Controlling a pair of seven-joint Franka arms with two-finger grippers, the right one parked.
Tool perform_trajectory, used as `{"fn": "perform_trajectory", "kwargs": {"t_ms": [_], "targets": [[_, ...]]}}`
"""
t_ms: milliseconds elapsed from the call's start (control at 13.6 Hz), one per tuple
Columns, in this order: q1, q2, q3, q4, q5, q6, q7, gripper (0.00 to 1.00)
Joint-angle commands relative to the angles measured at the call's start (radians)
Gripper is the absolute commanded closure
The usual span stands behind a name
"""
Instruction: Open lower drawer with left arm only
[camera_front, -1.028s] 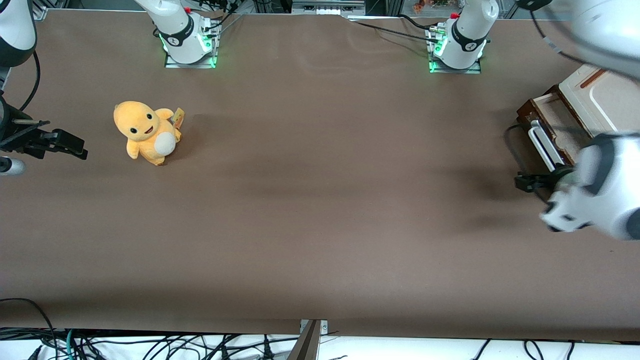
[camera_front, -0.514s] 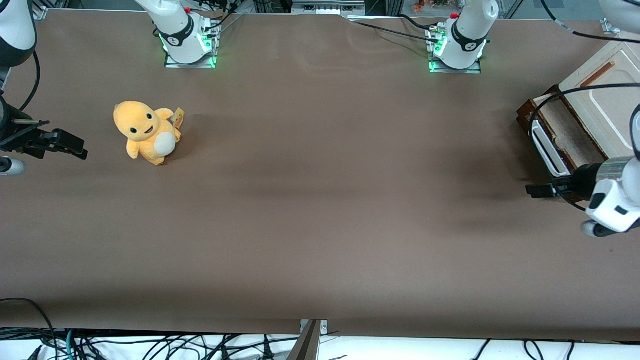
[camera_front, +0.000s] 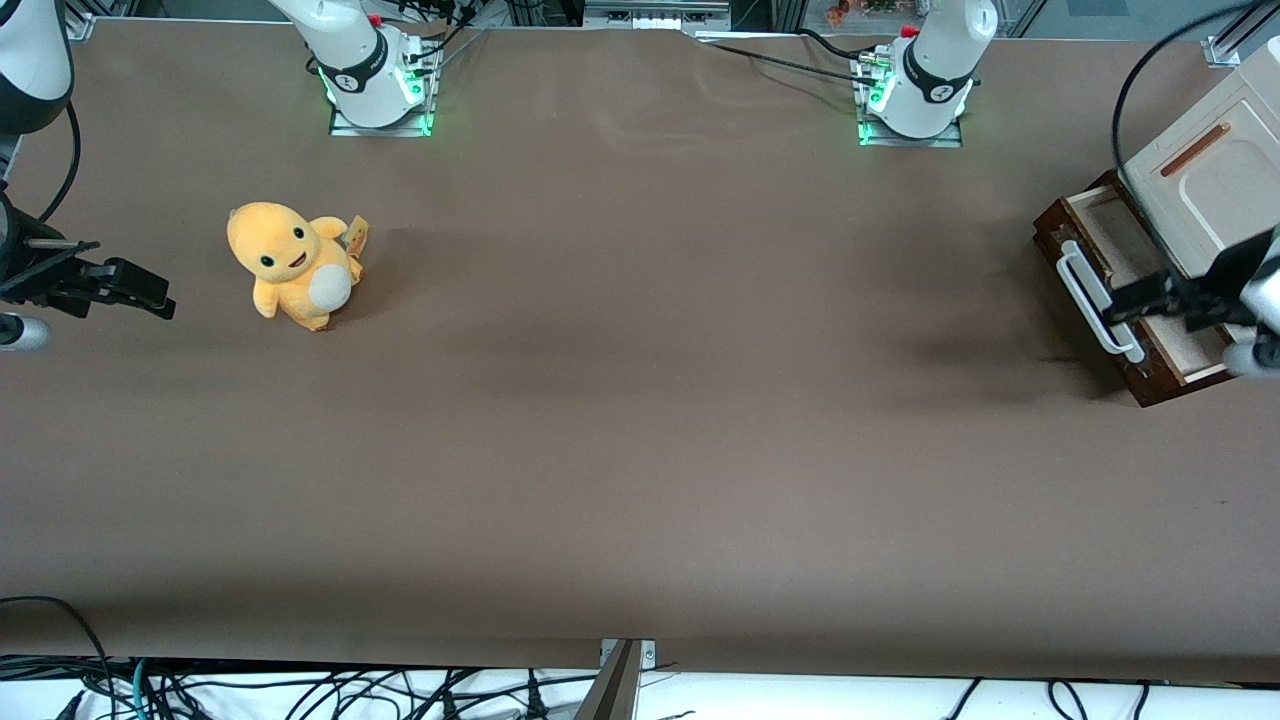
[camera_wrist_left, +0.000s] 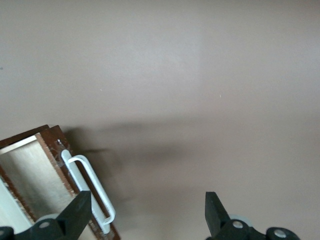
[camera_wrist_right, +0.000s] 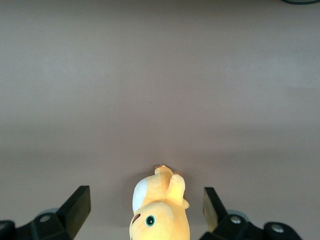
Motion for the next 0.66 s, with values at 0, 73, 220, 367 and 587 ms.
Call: {"fn": "perform_trajectory", "kwargs": {"t_ms": [0,73,220,367,587], "targets": [[-0.056,-0.096,0.004,-0.114,0.078,0.036,0.048,0.0],[-0.058,-0.121,-0.002,-0.155,0.08,0.036,0.038,0.0],[-0.045,-0.159,-0.01,-0.194,0.073,0.042,0.004,0.0],[-0.041,-0.159,-0.01,-0.194,0.072,0.042,0.005,0.0],[-0.044,-0.161,-0.01,-0.199,0.071,0.042,0.005,0.0]]}}
